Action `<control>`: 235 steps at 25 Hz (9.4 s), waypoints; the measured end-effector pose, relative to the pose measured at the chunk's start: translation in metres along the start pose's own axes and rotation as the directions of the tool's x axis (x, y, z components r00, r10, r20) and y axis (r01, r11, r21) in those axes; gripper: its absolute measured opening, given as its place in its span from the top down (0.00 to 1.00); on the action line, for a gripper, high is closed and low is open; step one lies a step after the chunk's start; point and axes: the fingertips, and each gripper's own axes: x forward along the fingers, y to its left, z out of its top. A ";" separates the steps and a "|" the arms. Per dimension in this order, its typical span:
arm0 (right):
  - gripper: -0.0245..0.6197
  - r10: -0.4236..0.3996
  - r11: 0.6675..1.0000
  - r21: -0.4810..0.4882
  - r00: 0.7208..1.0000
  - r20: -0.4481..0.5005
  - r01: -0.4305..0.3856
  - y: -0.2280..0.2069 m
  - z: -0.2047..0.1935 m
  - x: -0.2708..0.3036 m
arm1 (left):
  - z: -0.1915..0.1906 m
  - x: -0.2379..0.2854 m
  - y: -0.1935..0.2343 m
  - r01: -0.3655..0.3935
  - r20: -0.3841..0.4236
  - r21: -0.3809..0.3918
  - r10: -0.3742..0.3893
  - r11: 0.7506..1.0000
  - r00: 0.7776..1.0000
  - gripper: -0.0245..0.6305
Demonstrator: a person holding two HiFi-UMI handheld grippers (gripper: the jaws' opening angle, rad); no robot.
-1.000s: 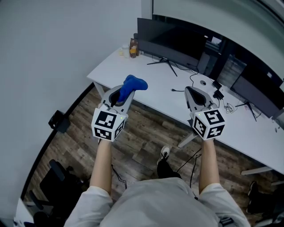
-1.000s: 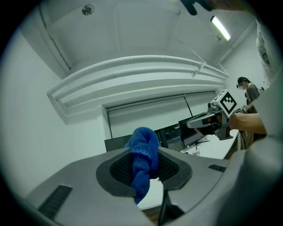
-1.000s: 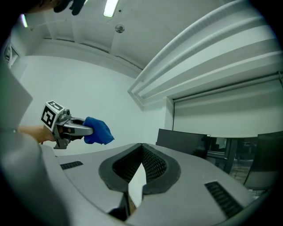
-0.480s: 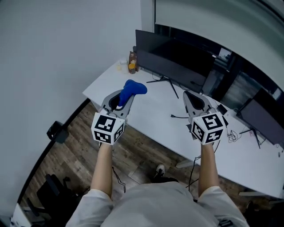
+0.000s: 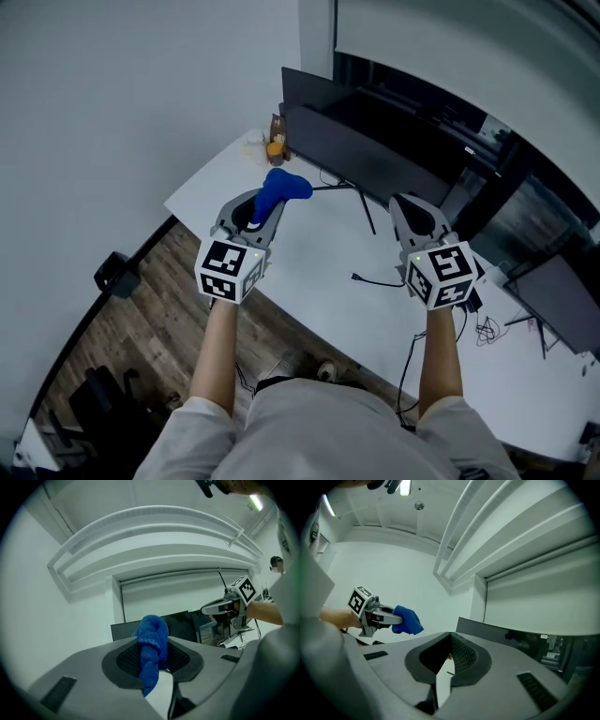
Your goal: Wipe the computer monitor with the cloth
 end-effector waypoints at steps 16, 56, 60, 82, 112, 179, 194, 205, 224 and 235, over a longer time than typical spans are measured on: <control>0.94 -0.017 0.999 0.047 1.000 0.026 0.016 -0.037 -0.007 0.106 | -0.026 0.096 0.078 0.011 0.005 -0.033 -0.011 0.999 1.000 0.77; 0.94 -0.313 0.942 0.087 0.943 -0.114 0.324 -0.053 -0.027 0.350 | -0.021 0.405 0.350 0.196 0.118 0.106 -0.208 0.975 0.971 0.77; 0.94 -0.326 0.938 0.078 0.936 -0.130 0.338 -0.057 -0.033 0.354 | -0.029 0.415 0.334 0.245 0.110 0.150 -0.263 0.958 0.959 0.77; 0.94 -0.318 0.934 0.102 0.928 -0.195 0.342 -0.052 -0.074 0.357 | -0.151 0.416 0.293 0.341 -0.081 0.084 -0.335 0.936 0.939 0.77; 0.94 -0.249 0.922 0.202 0.904 -0.347 0.331 -0.041 -0.187 0.355 | -0.352 0.410 0.248 0.342 -0.369 -0.118 -0.361 0.932 0.857 0.77; 0.94 -0.449 0.779 0.257 0.795 -0.407 0.572 -0.158 -0.286 -0.021 | -0.300 0.391 -0.237 0.615 -0.285 -0.181 -0.640 0.767 0.714 0.77; 0.94 -0.486 0.760 0.248 0.778 -0.397 0.601 -0.186 -0.298 -0.109 | -0.277 0.378 -0.352 0.664 -0.240 -0.196 -0.692 0.722 0.681 0.77; 0.94 -0.515 0.747 0.246 0.772 -0.374 0.618 -0.197 -0.288 -0.157 | -0.256 0.368 -0.395 0.619 -0.183 -0.289 -0.677 0.730 0.713 0.77; 0.94 -0.547 0.763 0.216 0.786 -0.288 0.610 -0.202 -0.215 -0.187 | -0.090 0.367 -0.377 0.561 0.052 -0.170 -0.561 0.810 0.826 0.78; 0.94 -0.613 0.739 0.185 0.760 -0.216 0.648 -0.225 -0.126 -0.194 | 0.034 0.355 -0.349 0.560 0.197 -0.090 -0.537 0.823 0.820 0.78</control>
